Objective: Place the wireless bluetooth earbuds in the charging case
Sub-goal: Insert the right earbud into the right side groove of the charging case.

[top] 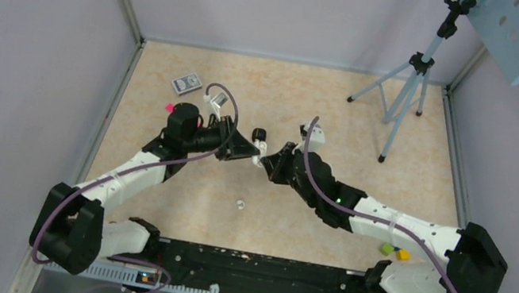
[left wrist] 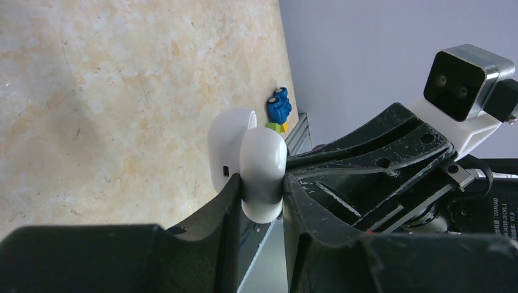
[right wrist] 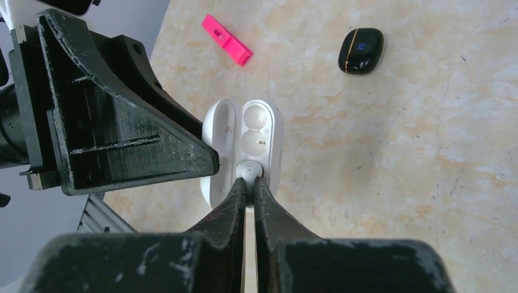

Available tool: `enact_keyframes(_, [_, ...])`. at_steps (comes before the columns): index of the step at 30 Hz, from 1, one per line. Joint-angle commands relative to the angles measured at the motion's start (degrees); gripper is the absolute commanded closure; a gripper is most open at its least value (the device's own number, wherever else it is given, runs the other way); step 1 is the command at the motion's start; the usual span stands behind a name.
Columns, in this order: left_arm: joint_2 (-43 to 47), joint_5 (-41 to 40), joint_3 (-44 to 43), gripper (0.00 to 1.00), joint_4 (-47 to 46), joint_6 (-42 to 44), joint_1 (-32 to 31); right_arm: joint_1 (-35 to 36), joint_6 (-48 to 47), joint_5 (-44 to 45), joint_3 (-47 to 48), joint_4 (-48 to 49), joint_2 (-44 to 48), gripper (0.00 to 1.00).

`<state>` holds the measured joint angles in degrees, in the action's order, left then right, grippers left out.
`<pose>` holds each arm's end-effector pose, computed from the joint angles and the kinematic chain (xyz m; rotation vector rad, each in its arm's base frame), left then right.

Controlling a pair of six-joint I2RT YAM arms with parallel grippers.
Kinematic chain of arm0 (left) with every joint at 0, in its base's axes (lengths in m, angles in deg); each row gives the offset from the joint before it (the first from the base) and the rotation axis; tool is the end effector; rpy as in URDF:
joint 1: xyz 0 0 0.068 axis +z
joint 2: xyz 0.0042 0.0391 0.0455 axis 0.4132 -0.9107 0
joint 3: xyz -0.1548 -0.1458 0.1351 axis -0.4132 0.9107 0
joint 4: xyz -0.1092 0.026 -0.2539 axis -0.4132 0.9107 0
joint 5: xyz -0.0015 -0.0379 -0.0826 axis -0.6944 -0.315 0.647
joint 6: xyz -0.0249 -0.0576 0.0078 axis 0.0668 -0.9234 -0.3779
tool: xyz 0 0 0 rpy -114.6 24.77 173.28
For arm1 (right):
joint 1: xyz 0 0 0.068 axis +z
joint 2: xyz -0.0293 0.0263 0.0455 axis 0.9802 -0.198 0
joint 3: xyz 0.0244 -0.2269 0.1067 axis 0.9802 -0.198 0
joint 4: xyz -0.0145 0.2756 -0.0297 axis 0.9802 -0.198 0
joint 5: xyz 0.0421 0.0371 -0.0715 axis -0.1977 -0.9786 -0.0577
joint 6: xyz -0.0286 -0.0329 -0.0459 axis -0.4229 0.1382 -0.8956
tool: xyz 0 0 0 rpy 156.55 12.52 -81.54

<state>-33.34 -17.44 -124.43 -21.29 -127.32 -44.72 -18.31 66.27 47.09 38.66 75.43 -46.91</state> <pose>0.2567 -0.1303 0.2193 -0.0727 2.1329 -1.5558 0.1748 0.2711 0.2377 -0.0155 1.9908 0.8835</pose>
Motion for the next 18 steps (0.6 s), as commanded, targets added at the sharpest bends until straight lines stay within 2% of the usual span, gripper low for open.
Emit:
enact_keyframes(1, [1.2, 1.9, -0.3, 1.0, -3.1, -0.4, -0.1, 0.9, -1.0, 2.5, 2.9, 0.2, -0.9, 1.0])
enact_keyframes(6, [1.5, 2.0, 0.3, 1.0, -3.1, -0.4, -0.2, 1.4, -1.4, 4.3, 3.6, -0.9, -1.2, 1.0])
enact_keyframes(10, [1.7, 1.5, 0.2, 1.0, -2.7, -0.1, -0.1, 1.9, -1.7, 4.5, 3.5, -0.8, -0.7, 0.76])
enact_keyframes(18, [0.1, 0.6, -0.4, 1.0, -0.3, 2.4, -0.1, 2.3, -2.2, 4.8, 3.2, -2.8, 3.2, 0.73])
